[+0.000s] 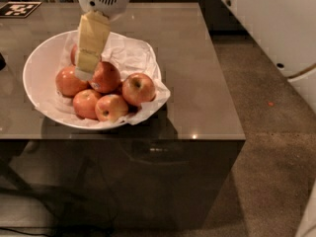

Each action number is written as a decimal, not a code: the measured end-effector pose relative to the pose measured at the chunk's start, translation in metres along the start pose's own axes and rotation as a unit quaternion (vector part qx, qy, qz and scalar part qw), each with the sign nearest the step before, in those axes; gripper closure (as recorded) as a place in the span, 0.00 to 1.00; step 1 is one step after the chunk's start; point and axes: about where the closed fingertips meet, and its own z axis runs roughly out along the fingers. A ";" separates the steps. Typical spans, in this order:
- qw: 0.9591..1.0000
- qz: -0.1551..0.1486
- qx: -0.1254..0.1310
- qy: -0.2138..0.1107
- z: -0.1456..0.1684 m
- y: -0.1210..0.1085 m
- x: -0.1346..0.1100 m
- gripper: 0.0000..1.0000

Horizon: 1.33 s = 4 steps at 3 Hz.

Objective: Pick apple from white bowl

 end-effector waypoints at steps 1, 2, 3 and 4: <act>1.000 0.008 -0.014 0.011 0.025 0.000 0.004 0.00; 0.999 0.016 -0.027 0.016 0.043 0.003 0.007 0.00; 0.999 0.031 -0.033 0.021 0.054 0.003 0.018 0.00; 0.998 0.058 -0.031 0.023 0.059 -0.004 0.042 0.00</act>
Offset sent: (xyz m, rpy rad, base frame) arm 0.0023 0.0158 -0.0620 -0.0609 0.1043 -0.0156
